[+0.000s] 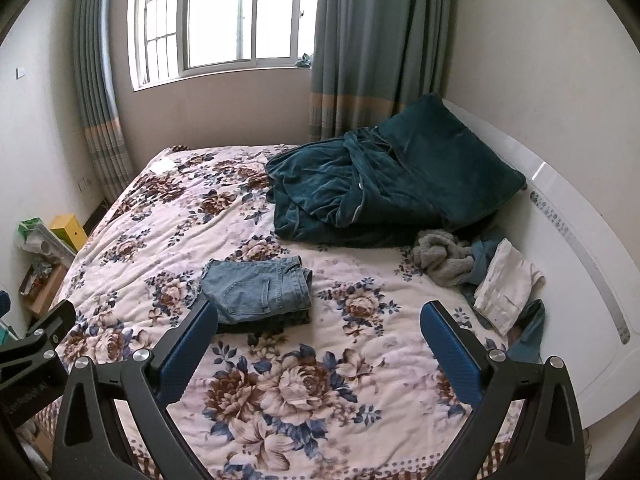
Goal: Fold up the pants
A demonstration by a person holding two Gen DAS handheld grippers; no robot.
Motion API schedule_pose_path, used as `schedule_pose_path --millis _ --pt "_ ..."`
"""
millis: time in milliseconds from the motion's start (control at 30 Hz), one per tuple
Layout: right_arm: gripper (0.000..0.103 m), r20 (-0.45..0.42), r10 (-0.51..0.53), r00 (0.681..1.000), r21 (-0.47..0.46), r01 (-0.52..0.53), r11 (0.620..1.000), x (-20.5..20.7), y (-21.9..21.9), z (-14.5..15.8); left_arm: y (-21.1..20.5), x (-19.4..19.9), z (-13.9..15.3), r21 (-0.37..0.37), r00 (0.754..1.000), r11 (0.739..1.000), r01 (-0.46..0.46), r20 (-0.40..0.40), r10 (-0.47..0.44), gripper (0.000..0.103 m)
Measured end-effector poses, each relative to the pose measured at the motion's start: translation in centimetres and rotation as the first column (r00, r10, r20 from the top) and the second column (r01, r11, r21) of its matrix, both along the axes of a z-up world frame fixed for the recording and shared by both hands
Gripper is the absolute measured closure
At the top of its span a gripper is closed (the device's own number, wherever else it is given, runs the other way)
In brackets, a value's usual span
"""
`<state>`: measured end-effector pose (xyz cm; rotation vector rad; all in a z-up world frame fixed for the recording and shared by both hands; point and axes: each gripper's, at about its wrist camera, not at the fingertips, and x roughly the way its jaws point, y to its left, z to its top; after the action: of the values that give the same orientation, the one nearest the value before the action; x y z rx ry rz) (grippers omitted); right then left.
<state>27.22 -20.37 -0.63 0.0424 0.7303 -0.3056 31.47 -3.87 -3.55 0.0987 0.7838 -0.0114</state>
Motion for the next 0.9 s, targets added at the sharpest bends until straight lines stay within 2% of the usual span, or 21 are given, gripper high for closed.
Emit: schedule_pose_path --millis 900 --pt "0.000 -0.009 0.023 1.000 0.025 -0.023 0.999 -0.1 1.4 -0.6 0.7 -0.4 -0.3 0.007 1.000 1.000 -0.013 0.018 0.013 0.000"
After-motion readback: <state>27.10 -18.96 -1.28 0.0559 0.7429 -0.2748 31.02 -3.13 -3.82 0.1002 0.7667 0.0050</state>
